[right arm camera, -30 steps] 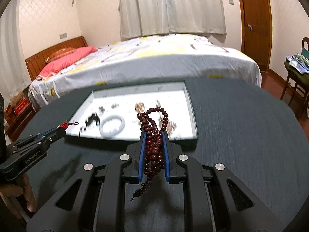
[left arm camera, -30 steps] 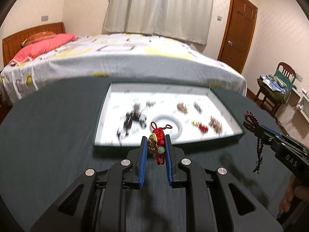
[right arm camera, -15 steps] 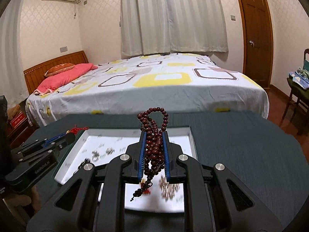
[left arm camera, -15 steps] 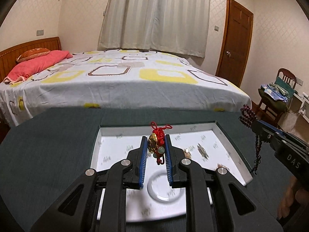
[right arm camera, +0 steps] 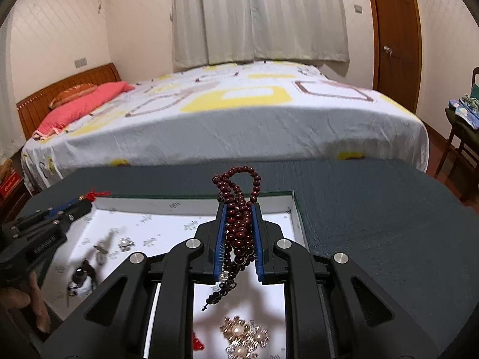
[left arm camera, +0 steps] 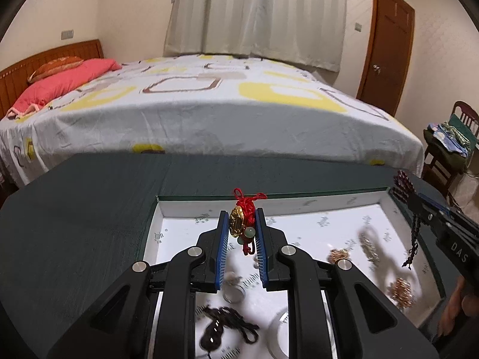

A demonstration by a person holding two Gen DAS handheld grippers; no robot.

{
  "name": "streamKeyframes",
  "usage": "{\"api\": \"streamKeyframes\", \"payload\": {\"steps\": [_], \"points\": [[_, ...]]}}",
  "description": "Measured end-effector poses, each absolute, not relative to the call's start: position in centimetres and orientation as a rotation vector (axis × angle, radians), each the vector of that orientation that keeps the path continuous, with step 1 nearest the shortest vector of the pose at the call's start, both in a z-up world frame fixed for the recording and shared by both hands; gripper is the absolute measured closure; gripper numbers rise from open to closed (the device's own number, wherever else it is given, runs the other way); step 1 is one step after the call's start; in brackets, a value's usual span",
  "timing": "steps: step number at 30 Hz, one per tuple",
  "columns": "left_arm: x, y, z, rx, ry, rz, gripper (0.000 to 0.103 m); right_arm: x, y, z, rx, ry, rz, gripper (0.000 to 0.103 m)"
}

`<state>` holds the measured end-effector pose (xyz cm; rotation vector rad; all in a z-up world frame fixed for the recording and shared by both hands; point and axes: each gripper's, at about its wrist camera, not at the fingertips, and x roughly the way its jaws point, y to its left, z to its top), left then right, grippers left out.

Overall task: Organize jewelry
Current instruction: 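Carry the bead necklace and gold tassel charm over the box with both tools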

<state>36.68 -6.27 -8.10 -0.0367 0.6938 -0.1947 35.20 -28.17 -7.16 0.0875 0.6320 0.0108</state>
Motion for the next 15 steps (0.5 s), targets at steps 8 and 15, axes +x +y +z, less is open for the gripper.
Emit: {"api": "streamKeyframes", "payload": {"steps": [8, 15], "points": [[38.6, -6.1, -8.7, -0.032, 0.741, -0.172, 0.085, 37.0, -27.8, -8.5, 0.062, 0.716, -0.012, 0.087], [39.8, -5.7, -9.5, -0.056, 0.819, -0.159, 0.085, 37.8, -27.7, -8.7, 0.054, 0.753, -0.017, 0.087]]}}
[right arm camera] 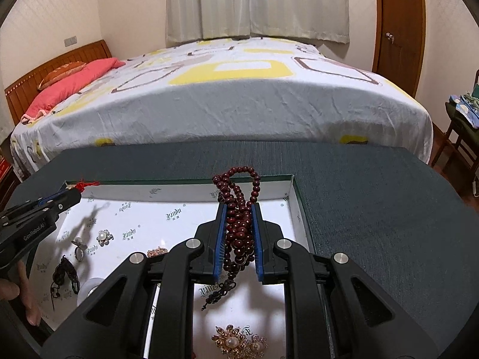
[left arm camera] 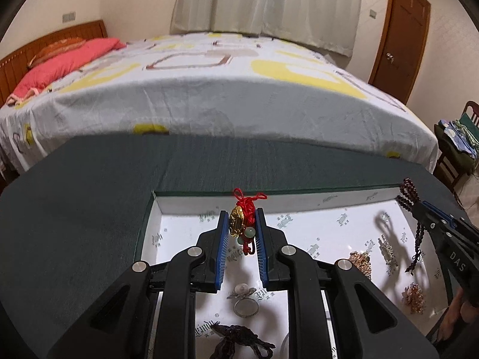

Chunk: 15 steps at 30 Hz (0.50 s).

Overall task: Organize jewelry
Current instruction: 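Carry the bead necklace and gold tassel charm over the box with both tools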

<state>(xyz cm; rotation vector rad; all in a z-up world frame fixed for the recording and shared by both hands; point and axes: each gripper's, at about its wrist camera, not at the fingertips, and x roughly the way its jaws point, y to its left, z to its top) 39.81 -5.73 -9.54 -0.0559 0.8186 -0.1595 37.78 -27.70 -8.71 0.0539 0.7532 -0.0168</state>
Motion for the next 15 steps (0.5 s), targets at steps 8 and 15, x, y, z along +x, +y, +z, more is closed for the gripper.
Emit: {"api": "streamKeyframes", "payload": {"steps": [8, 15], "points": [[40.7, -5.6, -10.7, -0.075, 0.913, -0.154, 0.084, 38.6, -27.7, -9.2, 0.056, 0.816, -0.018, 0.086], [41.0, -5.5, -11.0, -0.083, 0.934, -0.155, 0.083, 39.2, -27.9, -9.7, 0.067, 0.869, -0.016, 0.079]]}}
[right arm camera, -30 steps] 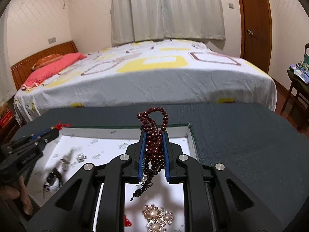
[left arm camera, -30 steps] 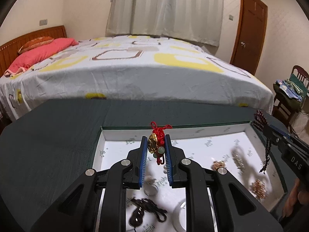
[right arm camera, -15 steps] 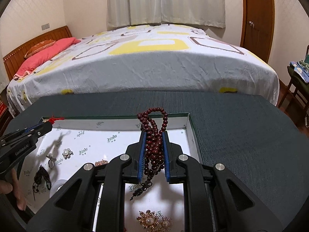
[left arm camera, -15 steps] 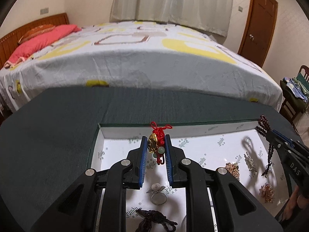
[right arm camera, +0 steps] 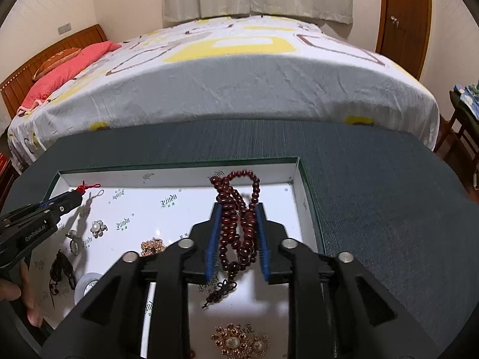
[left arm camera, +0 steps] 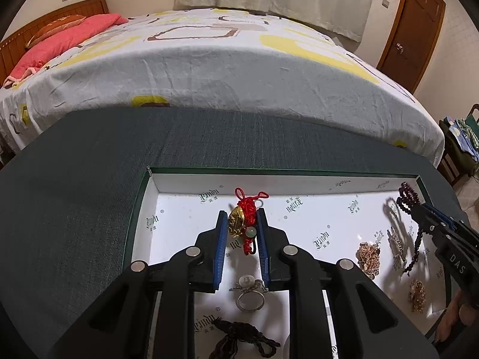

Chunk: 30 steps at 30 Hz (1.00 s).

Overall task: Organize jewelry
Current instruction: 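Carry the bead necklace and gold tassel charm over the box with both tools, then open both tools to drop the necklace and charm into the box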

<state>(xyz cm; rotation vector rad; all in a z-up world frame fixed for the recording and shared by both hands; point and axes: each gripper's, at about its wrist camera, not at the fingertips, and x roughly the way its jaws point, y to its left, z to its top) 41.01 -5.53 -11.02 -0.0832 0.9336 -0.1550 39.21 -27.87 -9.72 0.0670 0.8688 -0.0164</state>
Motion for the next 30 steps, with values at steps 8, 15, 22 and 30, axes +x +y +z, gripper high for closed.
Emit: {"api": "streamKeyframes", "payload": {"steps": [8, 15, 22, 30], "points": [[41.17, -5.05, -11.06, -0.102, 0.936, -0.142, 0.047, 39.18, -27.96, -9.8, 0.079, 0.881, -0.013, 0.069], [41.24, -5.24, -11.05, -0.089, 0.942, -0.139, 0.032, 39.16, -27.9, -9.68, 0.084, 0.874, -0.009, 0.056], [41.14, -5.62, -10.92, -0.063, 0.932, -0.142, 0.032, 39.0, -27.76, -9.61, 0.081, 0.869, 0.002, 0.054], [40.85, -5.66, -10.64, -0.068, 0.908, -0.143, 0.028, 38.66, -27.76, -9.28, 0.082, 0.843, 0.002, 0.045]]}}
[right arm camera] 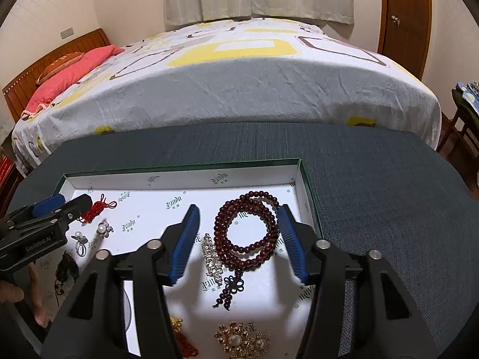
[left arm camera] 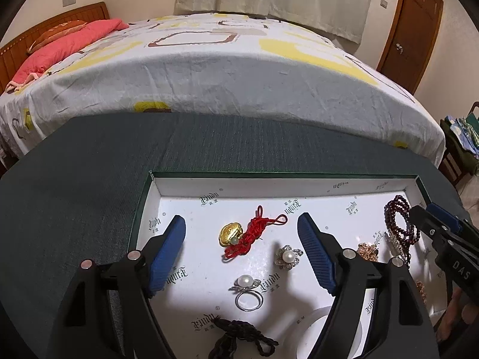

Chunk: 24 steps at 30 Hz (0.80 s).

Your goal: Organize jewelry

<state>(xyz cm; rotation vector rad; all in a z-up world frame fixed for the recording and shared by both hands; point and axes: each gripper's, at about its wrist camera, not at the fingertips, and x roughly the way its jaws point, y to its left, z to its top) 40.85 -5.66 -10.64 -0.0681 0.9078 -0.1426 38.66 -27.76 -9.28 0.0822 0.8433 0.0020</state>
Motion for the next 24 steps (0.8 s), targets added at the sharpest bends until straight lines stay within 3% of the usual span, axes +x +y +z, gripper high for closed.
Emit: {"api": "streamKeyframes", "payload": {"steps": [4, 12, 16, 24], "points": [[40.4, -5.6, -10.3, -0.074, 0.883, -0.136, 0.028, 38.1, -27.7, -9.1, 0.087, 0.825, 0.008, 0.036], [36.8, -6.0, -7.6, -0.039, 0.761, -0.13, 0.025, 34.8, -27.4, -7.7, 0.095, 0.752, 0.003, 0.035], [33.6, -6.1, -6.4, -0.003, 0.702, -0.107, 0.023, 32.4, -26.8, -7.0, 0.076, 0.724, -0.01, 0.029], [27.0, -5.1, -4.7, -0.041, 0.684, -0.084, 0.021, 25.6, -25.8, -5.2, 0.063, 0.7, -0.004, 0.026]]}}
